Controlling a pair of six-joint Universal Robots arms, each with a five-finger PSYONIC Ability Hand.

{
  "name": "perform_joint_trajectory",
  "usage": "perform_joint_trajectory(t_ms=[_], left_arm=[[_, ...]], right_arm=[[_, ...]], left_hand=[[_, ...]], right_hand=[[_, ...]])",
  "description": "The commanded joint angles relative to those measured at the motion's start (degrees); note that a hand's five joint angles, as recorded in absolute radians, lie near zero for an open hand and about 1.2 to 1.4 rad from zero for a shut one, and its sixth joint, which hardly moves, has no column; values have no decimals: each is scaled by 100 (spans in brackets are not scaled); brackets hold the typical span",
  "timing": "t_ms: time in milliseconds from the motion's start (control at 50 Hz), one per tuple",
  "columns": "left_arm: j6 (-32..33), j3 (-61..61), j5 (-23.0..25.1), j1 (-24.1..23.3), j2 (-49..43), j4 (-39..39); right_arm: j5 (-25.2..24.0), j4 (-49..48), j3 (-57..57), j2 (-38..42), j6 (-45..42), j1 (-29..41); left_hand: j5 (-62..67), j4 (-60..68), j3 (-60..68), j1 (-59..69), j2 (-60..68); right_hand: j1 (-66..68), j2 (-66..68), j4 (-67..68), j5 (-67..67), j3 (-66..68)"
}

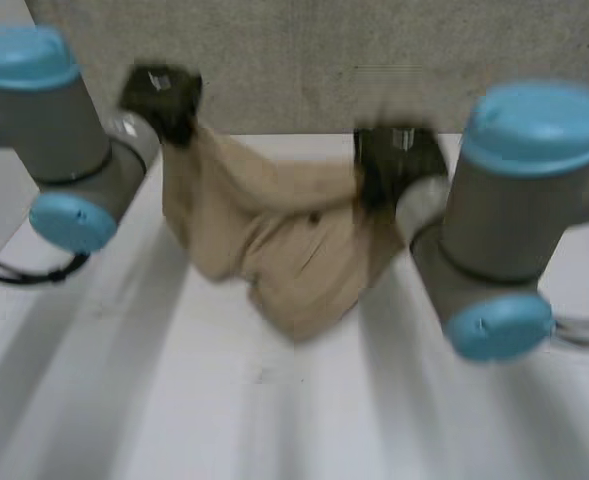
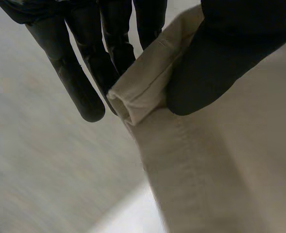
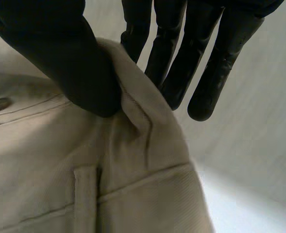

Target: Fold the shorts.

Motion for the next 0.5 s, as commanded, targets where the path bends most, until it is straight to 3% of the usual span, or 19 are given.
perform_joint_trajectory(t_ms=[20, 40, 100, 380, 500], left_arm=[[133, 688, -795, 3, 763, 1860], [133, 635, -778, 3, 870, 2020], [133, 293, -734, 3, 1177, 2398], [89, -2177, -585, -76, 1284, 2408], [81, -3572, -576, -129, 1275, 2382]], right_arm=[[263, -2502, -1224, -257, -3039, 41], [167, -3010, -1242, -310, -3328, 32], [-9, -3375, -1216, -398, -3568, 32], [-63, -2963, 682, -354, -3515, 15], [8, -2278, 1613, -188, -3323, -21]], left_hand=[[1431, 1164, 1205, 1385, 1156], [1431, 1164, 1205, 1385, 1156], [1431, 1164, 1205, 1385, 1156], [1431, 1164, 1205, 1385, 1156], [1431, 1164, 1205, 1385, 1156]], right_hand=[[2472, 1264, 1201, 1508, 1249], [2472, 1264, 1201, 1508, 1249], [2472, 1264, 1201, 1508, 1249], [2472, 1264, 1201, 1508, 1249], [2472, 1264, 1201, 1508, 1249]])
